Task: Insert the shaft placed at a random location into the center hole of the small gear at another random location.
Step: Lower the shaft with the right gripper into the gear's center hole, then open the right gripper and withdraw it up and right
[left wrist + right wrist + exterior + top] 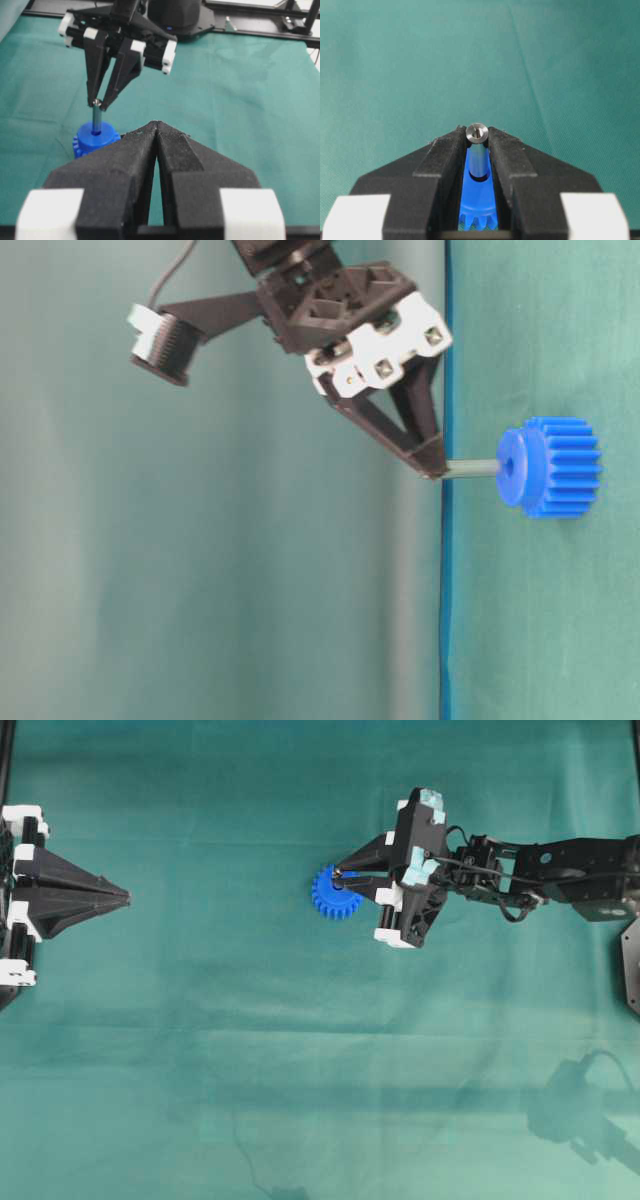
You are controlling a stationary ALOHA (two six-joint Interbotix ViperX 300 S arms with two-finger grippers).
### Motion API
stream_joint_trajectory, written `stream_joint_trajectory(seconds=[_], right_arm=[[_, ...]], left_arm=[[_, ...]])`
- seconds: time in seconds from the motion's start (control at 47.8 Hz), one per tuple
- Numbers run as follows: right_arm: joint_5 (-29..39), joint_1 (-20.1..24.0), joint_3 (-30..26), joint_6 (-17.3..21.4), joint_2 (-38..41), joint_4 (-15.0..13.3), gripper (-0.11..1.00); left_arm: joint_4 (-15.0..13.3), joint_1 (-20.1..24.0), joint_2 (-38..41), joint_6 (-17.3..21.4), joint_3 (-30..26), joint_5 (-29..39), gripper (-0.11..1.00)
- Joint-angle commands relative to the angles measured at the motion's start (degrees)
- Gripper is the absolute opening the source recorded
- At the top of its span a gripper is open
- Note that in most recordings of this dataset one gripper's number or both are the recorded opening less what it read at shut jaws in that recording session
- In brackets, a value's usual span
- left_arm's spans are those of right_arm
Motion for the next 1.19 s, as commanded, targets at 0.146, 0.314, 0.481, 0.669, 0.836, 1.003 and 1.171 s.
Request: stream_joint_trajectory(seconds=[0.146,0.314,0.481,0.669,0.836,1.003,1.171], right_arm=[[-1.76,0.00,-1.05,0.09,2.02,0.26,0.15],[-1.76,0.00,-0.97,0.09,2.72,0.35,0.14],[-1.76,0.00,-0.97,0.09,3.34,0.35,0.14],[-1.76,0.00,-0.97,0.09,3.69,0.35,0.14],[-1.76,0.00,-0.88,0.09,3.69,0.88,0.14],[-1.85,-0.09,-0.70,0.09,3.69,1.14,0.15],[-1.58,0.00,-0.79,0.09,3.69,1.14,0.26]], left_arm=[[-0.09,0.09,0.18,-0.09,-0.53,-0.26,0.00],[-0.09,0.09,0.26,-0.09,-0.53,-0.26,0.00],[-0.09,0.09,0.26,-0.09,-0.53,-0.26,0.00],[-0.09,0.09,0.26,-0.09,-0.53,-0.26,0.00],[-0.09,0.09,0.26,-0.09,-0.35,-0.26,0.00],[-0.09,0.09,0.26,-0.09,-0.35,-0.26,0.00],[-0.09,0.09,0.18,-0.09,-0.26,-0.26,0.00]])
